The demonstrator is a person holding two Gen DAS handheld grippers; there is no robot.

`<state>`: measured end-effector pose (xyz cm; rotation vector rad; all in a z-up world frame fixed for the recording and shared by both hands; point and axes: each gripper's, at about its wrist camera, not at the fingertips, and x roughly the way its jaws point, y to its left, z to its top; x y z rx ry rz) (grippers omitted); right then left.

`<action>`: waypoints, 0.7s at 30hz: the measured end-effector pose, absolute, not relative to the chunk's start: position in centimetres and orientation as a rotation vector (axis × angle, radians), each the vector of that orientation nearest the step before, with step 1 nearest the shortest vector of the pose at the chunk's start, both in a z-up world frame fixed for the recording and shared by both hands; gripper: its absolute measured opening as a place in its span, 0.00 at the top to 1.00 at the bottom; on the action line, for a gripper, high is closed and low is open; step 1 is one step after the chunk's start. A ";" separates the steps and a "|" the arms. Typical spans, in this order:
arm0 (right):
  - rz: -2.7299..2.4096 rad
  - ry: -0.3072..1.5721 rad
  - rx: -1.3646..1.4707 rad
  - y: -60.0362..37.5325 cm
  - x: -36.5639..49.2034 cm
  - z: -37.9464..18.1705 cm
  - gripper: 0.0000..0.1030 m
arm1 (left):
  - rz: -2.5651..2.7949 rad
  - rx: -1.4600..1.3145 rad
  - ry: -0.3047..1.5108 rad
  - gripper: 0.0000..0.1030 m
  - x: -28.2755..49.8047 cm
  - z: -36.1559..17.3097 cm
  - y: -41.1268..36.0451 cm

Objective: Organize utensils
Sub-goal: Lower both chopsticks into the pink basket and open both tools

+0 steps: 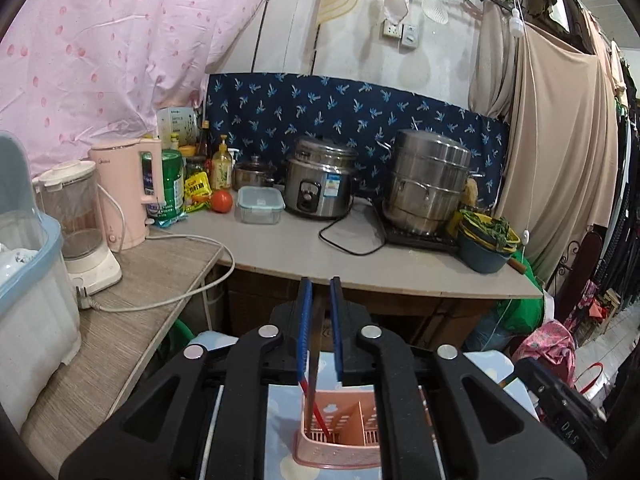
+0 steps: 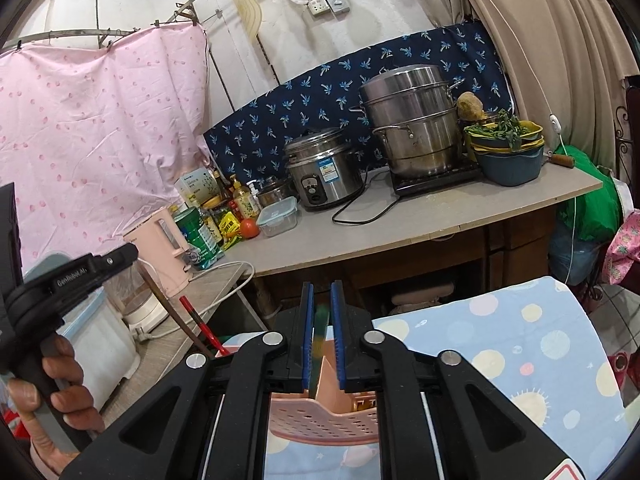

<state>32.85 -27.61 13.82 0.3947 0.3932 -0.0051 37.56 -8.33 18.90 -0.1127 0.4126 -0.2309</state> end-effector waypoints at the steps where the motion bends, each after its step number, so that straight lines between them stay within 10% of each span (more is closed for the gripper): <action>1: -0.007 0.392 0.394 -27.6 32.7 13.9 0.80 | -0.220 -0.104 0.414 0.65 37.5 18.8 -8.4; 3: -0.006 0.381 0.402 -27.8 32.3 14.2 0.73 | -0.207 -0.096 0.395 0.39 36.8 18.9 -8.4; 21: 0.032 0.451 0.389 -26.7 22.7 14.5 0.62 | -0.225 -0.002 0.539 0.30 28.3 15.7 -6.2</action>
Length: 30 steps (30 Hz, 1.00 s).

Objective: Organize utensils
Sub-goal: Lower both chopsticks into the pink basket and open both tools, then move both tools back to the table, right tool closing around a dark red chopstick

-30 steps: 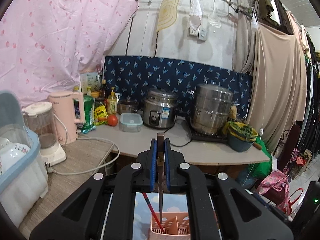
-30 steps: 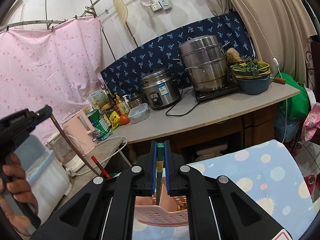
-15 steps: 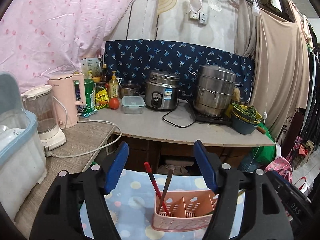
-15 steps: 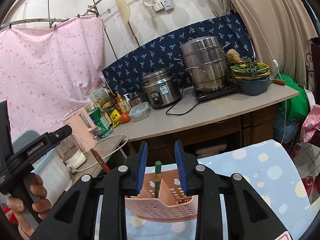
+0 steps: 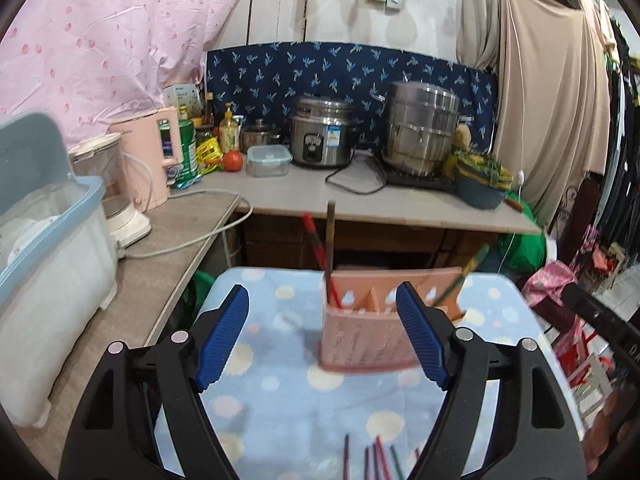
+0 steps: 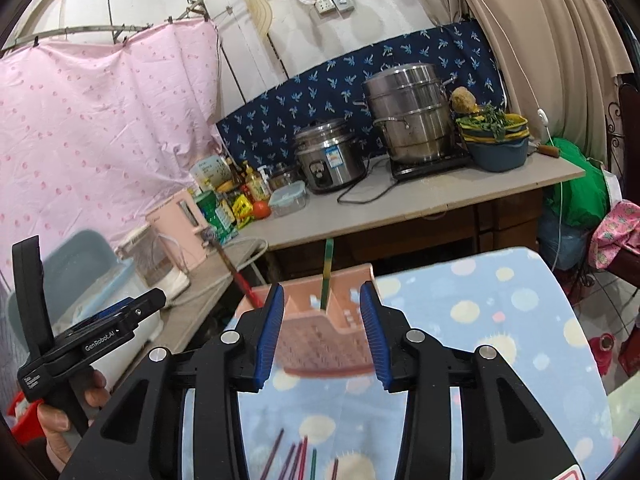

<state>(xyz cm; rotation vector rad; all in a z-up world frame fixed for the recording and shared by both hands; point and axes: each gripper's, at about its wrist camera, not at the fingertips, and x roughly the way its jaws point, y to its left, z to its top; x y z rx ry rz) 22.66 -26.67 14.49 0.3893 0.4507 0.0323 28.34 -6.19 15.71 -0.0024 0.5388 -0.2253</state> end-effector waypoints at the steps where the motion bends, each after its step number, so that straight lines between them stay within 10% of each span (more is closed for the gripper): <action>1: 0.034 0.465 0.386 -26.5 21.9 14.3 0.62 | -0.223 0.008 0.546 0.30 27.5 15.3 -5.9; 30: -0.051 0.817 0.224 -15.8 1.8 -2.2 0.62 | -0.174 0.052 0.753 0.30 9.4 0.9 -0.4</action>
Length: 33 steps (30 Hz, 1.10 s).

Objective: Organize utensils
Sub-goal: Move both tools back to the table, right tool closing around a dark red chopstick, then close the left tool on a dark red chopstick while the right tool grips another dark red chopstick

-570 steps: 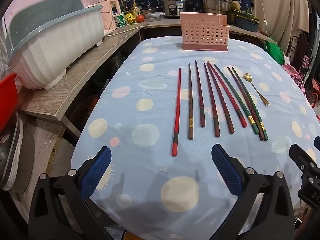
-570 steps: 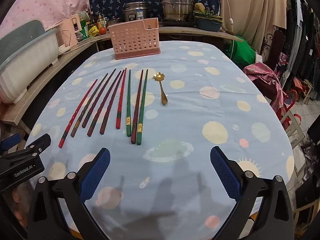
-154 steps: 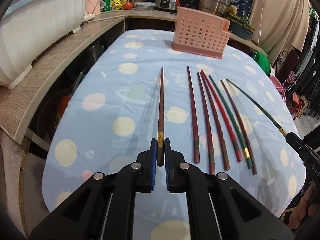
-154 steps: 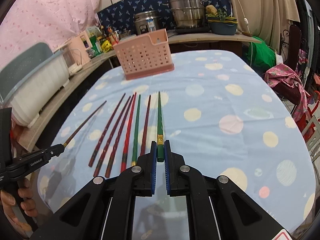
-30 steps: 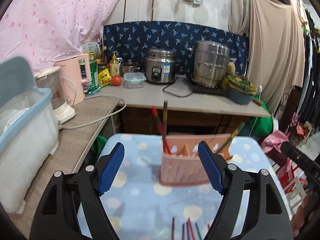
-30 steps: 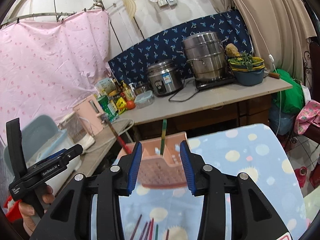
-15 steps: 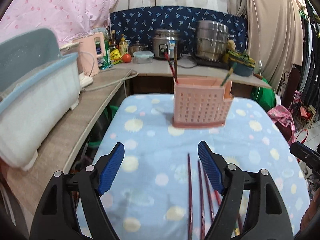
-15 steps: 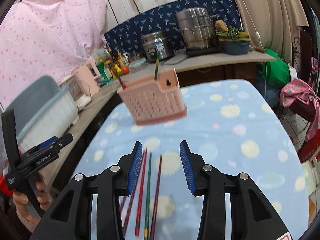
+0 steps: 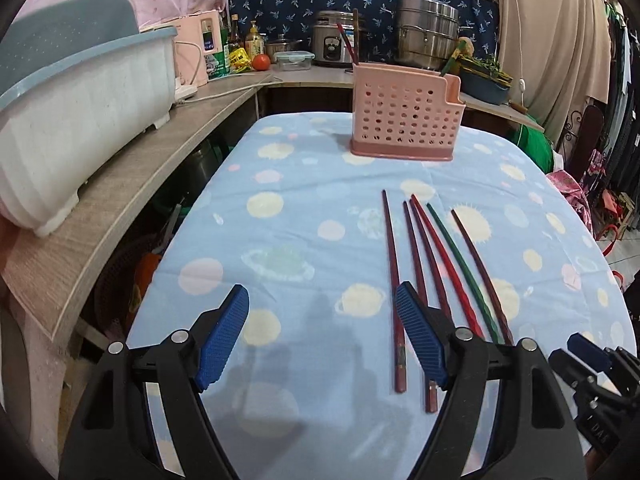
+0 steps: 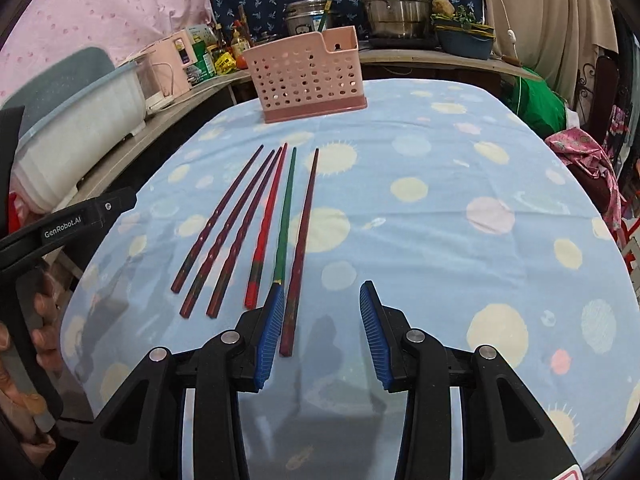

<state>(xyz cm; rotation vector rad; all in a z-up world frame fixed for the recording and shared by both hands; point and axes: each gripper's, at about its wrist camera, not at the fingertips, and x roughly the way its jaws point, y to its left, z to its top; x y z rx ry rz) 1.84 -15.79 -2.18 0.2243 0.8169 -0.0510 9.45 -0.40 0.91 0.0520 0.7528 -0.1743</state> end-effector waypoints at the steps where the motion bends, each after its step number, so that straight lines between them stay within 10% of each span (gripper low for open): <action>1: -0.048 0.821 0.219 -15.5 1.8 -2.3 0.63 | -0.175 0.056 0.753 0.30 9.0 0.6 -0.5; 33: -0.077 0.846 0.179 -14.5 2.9 -4.5 0.90 | -0.223 0.088 0.852 0.32 7.3 -4.3 -2.4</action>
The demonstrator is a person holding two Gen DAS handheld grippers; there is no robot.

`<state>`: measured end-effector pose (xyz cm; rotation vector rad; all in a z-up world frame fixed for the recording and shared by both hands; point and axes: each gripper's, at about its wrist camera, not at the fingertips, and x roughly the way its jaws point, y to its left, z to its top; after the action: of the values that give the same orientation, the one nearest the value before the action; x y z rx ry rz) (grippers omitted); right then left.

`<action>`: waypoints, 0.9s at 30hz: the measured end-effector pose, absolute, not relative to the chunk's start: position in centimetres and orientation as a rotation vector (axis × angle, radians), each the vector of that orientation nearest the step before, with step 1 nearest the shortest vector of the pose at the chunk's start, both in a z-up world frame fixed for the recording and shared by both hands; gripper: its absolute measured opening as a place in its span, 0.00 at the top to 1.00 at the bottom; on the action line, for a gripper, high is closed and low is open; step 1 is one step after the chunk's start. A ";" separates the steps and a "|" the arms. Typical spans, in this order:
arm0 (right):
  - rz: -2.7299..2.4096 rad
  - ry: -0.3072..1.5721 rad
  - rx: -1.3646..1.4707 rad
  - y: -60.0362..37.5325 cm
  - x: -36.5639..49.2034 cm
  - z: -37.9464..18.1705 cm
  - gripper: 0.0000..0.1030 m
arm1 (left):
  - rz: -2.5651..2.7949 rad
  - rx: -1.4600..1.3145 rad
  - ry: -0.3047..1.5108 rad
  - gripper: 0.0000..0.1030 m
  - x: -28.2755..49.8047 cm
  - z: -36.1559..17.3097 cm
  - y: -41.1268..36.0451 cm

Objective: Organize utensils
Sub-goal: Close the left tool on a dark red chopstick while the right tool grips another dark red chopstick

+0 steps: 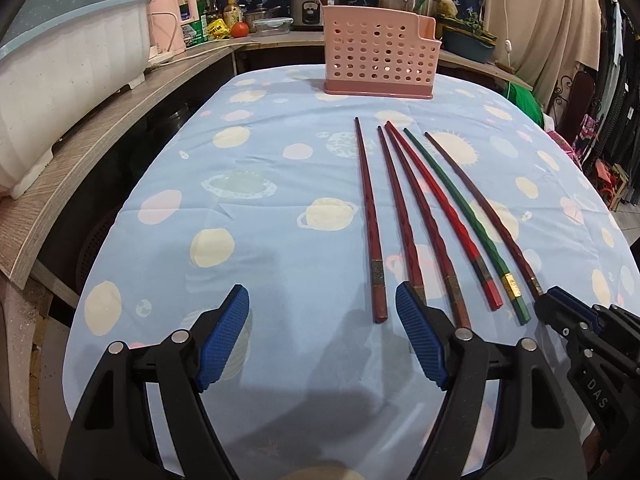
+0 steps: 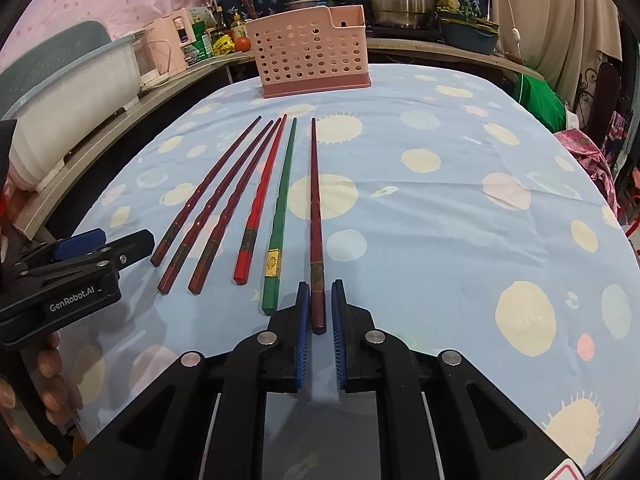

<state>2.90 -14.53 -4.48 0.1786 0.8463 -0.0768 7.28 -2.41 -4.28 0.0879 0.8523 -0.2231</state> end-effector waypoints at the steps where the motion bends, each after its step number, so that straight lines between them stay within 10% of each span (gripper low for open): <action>1: -0.075 0.846 0.182 -14.5 3.0 -4.5 0.90 | -0.226 0.085 0.856 0.35 7.5 -4.4 -2.5; 18: -0.057 0.835 0.200 -14.6 3.9 -4.6 0.93 | -0.206 0.095 0.887 0.44 9.0 -5.6 -3.1; 27: -0.055 0.834 0.189 -14.6 3.8 -4.6 0.93 | -0.231 0.097 0.886 0.81 8.9 -5.3 -3.3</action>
<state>3.76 -14.58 -4.61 0.1891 0.8340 -0.0551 8.86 -3.26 -5.32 0.0971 0.8859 -0.2308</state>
